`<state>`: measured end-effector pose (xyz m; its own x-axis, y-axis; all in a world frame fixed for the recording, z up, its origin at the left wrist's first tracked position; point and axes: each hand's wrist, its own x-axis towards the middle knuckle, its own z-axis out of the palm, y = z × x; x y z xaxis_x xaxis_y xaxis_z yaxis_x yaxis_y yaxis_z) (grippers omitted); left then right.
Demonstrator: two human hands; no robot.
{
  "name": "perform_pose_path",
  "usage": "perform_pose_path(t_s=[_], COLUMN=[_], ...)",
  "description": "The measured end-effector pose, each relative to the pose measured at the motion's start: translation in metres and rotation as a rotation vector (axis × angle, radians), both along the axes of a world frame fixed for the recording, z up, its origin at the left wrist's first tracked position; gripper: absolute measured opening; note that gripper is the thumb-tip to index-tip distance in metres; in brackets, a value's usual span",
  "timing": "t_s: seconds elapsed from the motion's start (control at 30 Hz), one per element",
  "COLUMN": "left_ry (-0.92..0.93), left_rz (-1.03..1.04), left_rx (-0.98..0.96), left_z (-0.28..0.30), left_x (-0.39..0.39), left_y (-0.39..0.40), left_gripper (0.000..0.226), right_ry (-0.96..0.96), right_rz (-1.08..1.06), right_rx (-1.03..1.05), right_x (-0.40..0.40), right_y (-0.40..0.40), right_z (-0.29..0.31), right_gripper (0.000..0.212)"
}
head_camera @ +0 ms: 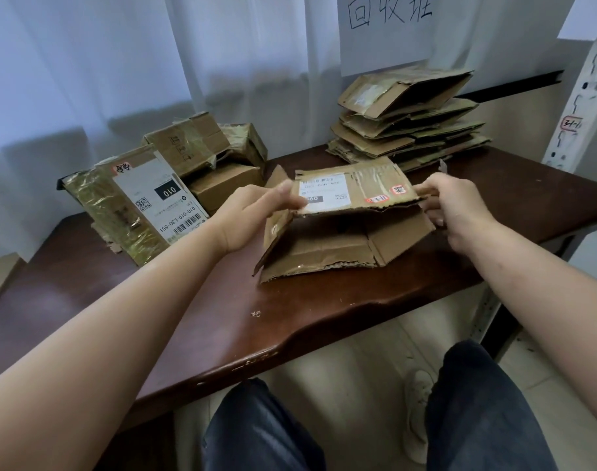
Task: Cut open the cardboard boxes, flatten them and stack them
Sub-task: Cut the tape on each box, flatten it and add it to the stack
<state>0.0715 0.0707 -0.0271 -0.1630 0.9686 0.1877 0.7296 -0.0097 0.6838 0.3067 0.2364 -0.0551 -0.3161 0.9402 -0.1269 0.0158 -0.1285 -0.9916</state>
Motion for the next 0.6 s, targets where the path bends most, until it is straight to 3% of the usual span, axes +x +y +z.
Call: perform_pose_path(t_s=[0.07,0.2,0.27,0.33,0.43,0.6], left_ry=[-0.086,0.344,0.432,0.431,0.376,0.427], left_rz=[0.04,0.143,0.161,0.145,0.151,0.131], left_rx=[-0.009,0.053,0.084,0.038,-0.081,-0.271], left_z=[0.001,0.002,-0.001,-0.009,-0.021,-0.033], left_x=[0.004,0.013,0.015,0.016,0.02,0.029], left_y=[0.008,0.024,0.031,0.037,0.045,0.053], left_gripper=[0.06,0.031,0.025,0.042,0.063,0.074], right_ry=[-0.065,-0.152,-0.303,-0.472,-0.558,-1.079], right_rz=[0.028,-0.06,-0.149,-0.214,-0.174,0.231], right_rx=[-0.008,0.032,0.178,0.362,0.637,1.103], right_x=[0.003,0.006,0.009,0.011,0.005,-0.029], right_y=[0.002,0.01,0.015,0.018,0.024,0.015], right_z=[0.001,-0.008,-0.007,0.002,0.017,0.024], right_gripper=[0.021,0.032,0.023,0.015,0.031,0.043])
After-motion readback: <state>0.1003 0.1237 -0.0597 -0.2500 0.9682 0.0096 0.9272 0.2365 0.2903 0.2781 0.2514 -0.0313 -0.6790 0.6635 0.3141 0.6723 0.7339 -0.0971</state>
